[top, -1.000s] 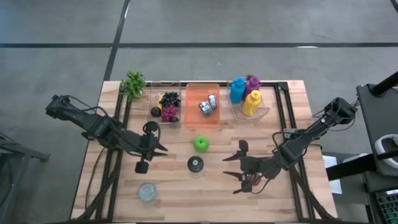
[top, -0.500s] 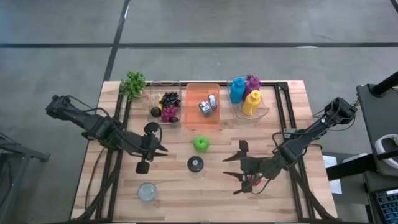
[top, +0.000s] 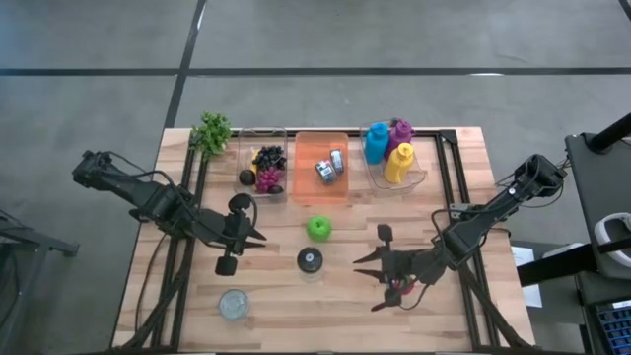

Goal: Pick & Place Food Item
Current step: Put the transparent water bottle into the right transparent bin

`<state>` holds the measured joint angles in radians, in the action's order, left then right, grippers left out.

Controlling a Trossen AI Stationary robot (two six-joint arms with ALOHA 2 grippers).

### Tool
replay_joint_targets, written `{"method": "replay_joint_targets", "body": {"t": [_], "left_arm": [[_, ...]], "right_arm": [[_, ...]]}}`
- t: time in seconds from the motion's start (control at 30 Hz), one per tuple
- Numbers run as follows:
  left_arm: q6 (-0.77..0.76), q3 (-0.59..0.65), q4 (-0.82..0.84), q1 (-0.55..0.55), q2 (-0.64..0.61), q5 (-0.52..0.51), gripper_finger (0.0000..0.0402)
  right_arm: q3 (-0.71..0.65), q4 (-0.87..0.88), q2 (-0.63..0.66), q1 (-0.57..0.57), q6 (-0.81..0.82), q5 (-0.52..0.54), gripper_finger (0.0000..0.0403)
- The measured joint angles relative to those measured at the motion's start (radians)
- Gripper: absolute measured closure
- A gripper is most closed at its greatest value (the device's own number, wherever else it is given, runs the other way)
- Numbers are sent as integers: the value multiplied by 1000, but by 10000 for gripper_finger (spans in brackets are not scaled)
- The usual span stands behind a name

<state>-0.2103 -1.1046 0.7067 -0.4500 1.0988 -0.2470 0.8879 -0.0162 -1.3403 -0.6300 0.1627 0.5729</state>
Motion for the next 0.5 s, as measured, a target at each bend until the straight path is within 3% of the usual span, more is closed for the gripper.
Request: {"method": "replay_joint_targets", "body": {"t": [0.2, 0.5], "left_arm": [[0, 0, 0, 0, 0, 0, 332], [0, 0, 0, 0, 1, 0, 332]], "right_arm": [[0, -3, 0, 12, 2, -47, 367], [3, -13, -1, 14, -13, -122, 343]]}}
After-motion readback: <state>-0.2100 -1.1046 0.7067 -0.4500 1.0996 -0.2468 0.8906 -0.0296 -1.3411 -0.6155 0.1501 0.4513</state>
